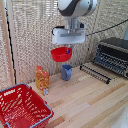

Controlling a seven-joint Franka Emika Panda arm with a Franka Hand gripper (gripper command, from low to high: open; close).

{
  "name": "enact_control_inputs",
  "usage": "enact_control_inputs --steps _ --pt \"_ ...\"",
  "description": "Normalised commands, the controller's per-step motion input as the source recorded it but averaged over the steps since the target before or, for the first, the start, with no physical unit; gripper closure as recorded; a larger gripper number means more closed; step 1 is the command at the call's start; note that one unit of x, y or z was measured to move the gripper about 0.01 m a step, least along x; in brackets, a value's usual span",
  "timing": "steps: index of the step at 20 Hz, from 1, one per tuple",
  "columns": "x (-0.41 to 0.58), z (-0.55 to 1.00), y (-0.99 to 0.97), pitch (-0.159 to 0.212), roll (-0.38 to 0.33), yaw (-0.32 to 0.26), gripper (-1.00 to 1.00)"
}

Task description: Please locate the crimson dish within your space. Move your hand towards it gently. Tenderly hold the bowl carefully using your fingers and raise it. With caution, shift it towards the basket. Kindly let loose of the dish to drop it in the basket.

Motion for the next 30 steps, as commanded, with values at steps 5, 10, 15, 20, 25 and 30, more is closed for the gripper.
enact_control_inputs --steps 5,10,15,20,25,30 --pt "0.0 0.28 0.95 -0.01 -0.013 0.0 1.0" --pt "0.0 0.1 0.94 -0.052 -0.033 0.0 1.0" --pt "0.0 -0.03 0.91 -0.06 -0.076 0.0 1.0" --pt "0.0 -0.15 0.91 -0.048 -0.089 0.0 1.0" --pt "-0.033 -0.37 0.89 -0.013 -0.097 0.0 1.0" --pt "-0.059 -0.42 0.48 0.0 -0.038 0.022 1.0"
